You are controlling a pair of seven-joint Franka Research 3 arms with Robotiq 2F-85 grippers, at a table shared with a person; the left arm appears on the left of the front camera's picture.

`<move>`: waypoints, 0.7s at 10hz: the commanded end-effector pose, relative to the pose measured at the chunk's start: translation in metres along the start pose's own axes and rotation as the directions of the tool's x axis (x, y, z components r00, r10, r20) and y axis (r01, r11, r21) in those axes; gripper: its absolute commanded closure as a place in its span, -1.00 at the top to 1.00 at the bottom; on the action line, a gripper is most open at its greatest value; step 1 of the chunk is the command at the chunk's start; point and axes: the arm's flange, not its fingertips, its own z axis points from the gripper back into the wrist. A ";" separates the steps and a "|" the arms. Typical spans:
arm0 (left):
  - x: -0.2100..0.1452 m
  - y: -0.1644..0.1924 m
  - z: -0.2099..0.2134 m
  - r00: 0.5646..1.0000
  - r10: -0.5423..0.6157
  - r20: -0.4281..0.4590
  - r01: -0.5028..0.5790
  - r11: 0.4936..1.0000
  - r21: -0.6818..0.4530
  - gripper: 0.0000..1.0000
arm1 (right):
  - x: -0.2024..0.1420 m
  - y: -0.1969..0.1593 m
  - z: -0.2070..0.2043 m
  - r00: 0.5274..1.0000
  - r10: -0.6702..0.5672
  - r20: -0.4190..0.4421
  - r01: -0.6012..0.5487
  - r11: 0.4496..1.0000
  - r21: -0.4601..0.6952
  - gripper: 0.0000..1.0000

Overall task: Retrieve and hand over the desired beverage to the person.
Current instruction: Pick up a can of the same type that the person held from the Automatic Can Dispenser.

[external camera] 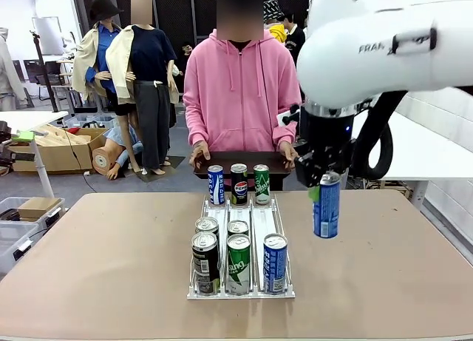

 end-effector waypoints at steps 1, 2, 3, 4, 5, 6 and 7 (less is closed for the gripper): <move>0.001 -0.002 0.001 1.000 0.006 0.006 -0.006 1.000 -0.006 1.00 | -0.005 -0.021 0.018 0.999 0.022 0.030 -0.021 1.000 -0.013 -0.68; 0.001 -0.002 0.001 1.000 0.006 0.006 -0.006 1.000 -0.006 1.00 | -0.016 -0.037 0.032 0.998 0.018 0.057 -0.017 1.000 -0.008 -0.68; 0.001 -0.002 0.001 1.000 0.006 0.006 -0.006 1.000 -0.006 1.00 | -0.026 -0.052 0.040 0.998 0.006 0.067 -0.006 1.000 -0.006 -0.68; 0.001 -0.002 0.001 1.000 0.006 0.006 -0.006 1.000 -0.006 1.00 | -0.034 -0.066 0.042 0.997 -0.001 0.072 0.001 1.000 -0.007 -0.68; 0.001 -0.002 0.001 1.000 0.006 0.006 -0.006 1.000 -0.006 1.00 | -0.043 -0.082 0.040 0.997 0.003 0.078 -0.002 1.000 -0.008 -0.68; 0.001 -0.002 0.001 1.000 0.006 0.006 -0.006 1.000 -0.006 1.00 | -0.053 -0.097 0.037 0.996 0.005 0.088 -0.004 1.000 -0.006 -0.68; 0.001 -0.002 0.001 1.000 0.006 0.006 -0.006 1.000 -0.006 1.00 | -0.063 -0.111 0.036 0.995 -0.004 0.098 0.004 1.000 0.000 -0.68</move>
